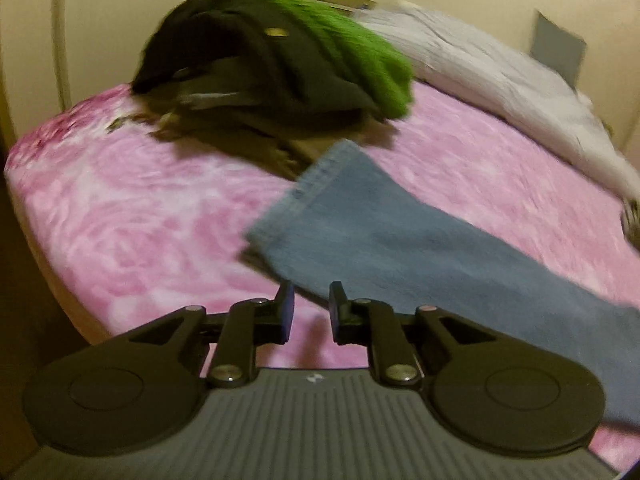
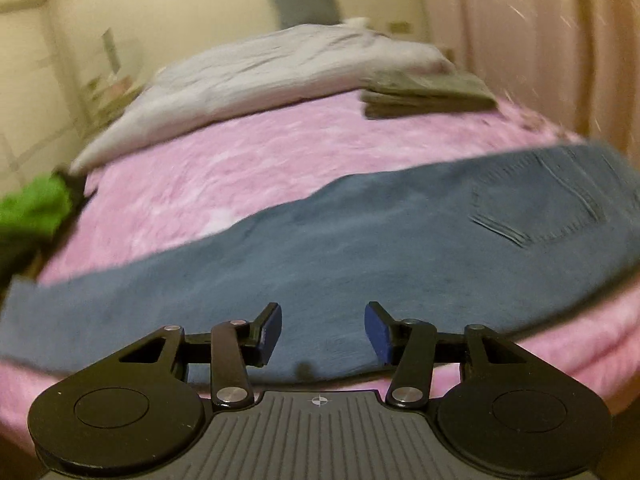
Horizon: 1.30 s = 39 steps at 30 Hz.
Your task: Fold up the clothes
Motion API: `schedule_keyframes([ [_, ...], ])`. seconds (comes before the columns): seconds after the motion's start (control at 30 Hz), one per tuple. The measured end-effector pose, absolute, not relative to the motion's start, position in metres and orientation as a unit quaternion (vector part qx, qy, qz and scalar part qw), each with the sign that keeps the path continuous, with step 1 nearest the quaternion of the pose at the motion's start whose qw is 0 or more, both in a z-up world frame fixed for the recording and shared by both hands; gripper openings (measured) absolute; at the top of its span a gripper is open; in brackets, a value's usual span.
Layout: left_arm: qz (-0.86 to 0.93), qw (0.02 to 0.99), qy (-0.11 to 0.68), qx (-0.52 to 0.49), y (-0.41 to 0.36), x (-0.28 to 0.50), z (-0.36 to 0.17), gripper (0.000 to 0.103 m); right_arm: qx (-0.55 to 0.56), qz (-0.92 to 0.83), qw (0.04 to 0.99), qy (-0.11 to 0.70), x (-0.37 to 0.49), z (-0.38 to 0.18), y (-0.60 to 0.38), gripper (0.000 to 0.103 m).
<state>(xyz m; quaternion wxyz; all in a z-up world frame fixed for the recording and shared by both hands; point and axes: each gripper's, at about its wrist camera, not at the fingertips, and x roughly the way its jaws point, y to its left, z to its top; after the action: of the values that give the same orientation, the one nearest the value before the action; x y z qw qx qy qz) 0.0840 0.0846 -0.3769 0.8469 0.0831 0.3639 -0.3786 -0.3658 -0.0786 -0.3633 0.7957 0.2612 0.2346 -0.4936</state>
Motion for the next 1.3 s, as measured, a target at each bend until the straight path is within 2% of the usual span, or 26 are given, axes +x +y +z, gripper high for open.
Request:
schedule_keyframes([
  [0.13, -0.392, 0.833, 0.363, 0.142, 0.067, 0.048, -0.382, 0.016, 0.216, -0.48, 0.785, 0.327, -0.333, -0.391, -0.069, 0.051],
  [0.23, -0.398, 0.823, 0.365, 0.179, 0.065, 0.024, -0.381, 0.022, 0.193, -0.483, 0.775, 0.36, -0.331, -0.389, -0.058, 0.051],
  [0.27, -0.397, 0.822, 0.363, 0.188, 0.066, 0.016, -0.379, 0.027, 0.197, -0.486, 0.768, 0.368, -0.332, -0.388, -0.056, 0.051],
  [0.33, -0.402, 0.82, 0.358, 0.197, 0.069, 0.003, -0.372, 0.029, 0.194, -0.495, 0.764, 0.366, -0.335, -0.38, -0.052, 0.052],
  [0.37, -0.406, 0.818, 0.356, 0.199, 0.07, -0.004, -0.369, 0.03, 0.193, -0.499, 0.762, 0.365, -0.336, -0.376, -0.049, 0.067],
  [0.4, -0.412, 0.815, 0.355, 0.2, 0.071, -0.009, -0.366, 0.033, 0.192, -0.503, 0.76, 0.364, -0.337, -0.372, -0.047, 0.094],
  [0.43, -0.417, 0.813, 0.354, 0.201, 0.072, -0.014, -0.362, 0.035, 0.191, -0.508, 0.758, 0.362, -0.339, -0.368, -0.045, 0.097],
  [0.67, -0.442, 0.805, 0.336, 0.208, 0.078, -0.047, -0.345, 0.041, 0.19, -0.521, 0.758, 0.344, -0.348, -0.346, -0.036, 0.097],
  [1.1, -0.454, 0.804, 0.32, 0.213, 0.092, -0.07, -0.329, 0.045, 0.201, -0.523, 0.769, 0.308, -0.367, -0.325, -0.016, 0.097],
  [1.3, -0.467, 0.803, 0.343, 0.142, 0.108, -0.047, -0.333, 0.042, 0.231, -0.515, 0.773, 0.289, -0.375, -0.33, -0.018, 0.097],
])
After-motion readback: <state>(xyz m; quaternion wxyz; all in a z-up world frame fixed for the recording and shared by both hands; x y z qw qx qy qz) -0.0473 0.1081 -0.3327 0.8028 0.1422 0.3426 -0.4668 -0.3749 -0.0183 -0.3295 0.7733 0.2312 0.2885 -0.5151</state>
